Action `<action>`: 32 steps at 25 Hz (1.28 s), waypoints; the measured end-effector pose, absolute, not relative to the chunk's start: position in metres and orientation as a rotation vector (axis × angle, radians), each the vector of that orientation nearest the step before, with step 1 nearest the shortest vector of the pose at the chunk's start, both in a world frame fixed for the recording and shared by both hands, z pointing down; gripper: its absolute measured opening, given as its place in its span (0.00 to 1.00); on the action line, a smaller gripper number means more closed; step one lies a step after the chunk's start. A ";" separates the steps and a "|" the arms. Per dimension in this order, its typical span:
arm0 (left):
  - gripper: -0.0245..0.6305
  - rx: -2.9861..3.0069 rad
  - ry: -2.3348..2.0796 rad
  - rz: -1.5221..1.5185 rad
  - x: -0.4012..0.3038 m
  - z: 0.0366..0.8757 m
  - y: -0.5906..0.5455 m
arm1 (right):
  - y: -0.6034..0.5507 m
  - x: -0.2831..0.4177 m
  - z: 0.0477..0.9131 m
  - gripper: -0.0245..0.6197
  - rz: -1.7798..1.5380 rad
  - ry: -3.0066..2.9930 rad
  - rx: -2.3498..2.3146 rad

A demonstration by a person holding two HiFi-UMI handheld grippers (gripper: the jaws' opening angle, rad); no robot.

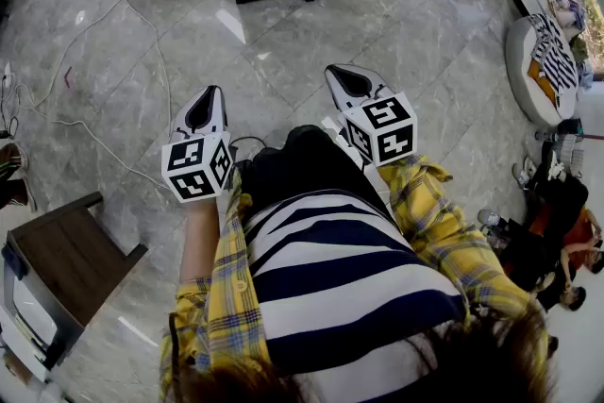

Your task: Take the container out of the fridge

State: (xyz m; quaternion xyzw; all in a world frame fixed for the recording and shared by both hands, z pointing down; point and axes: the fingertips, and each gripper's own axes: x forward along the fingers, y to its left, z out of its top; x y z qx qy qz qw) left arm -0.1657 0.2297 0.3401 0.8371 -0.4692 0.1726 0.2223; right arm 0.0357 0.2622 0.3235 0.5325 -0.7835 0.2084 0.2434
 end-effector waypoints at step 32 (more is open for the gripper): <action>0.08 2.283 -1.418 0.512 -0.088 0.327 0.190 | 0.198 0.099 0.331 0.09 0.525 -2.255 1.291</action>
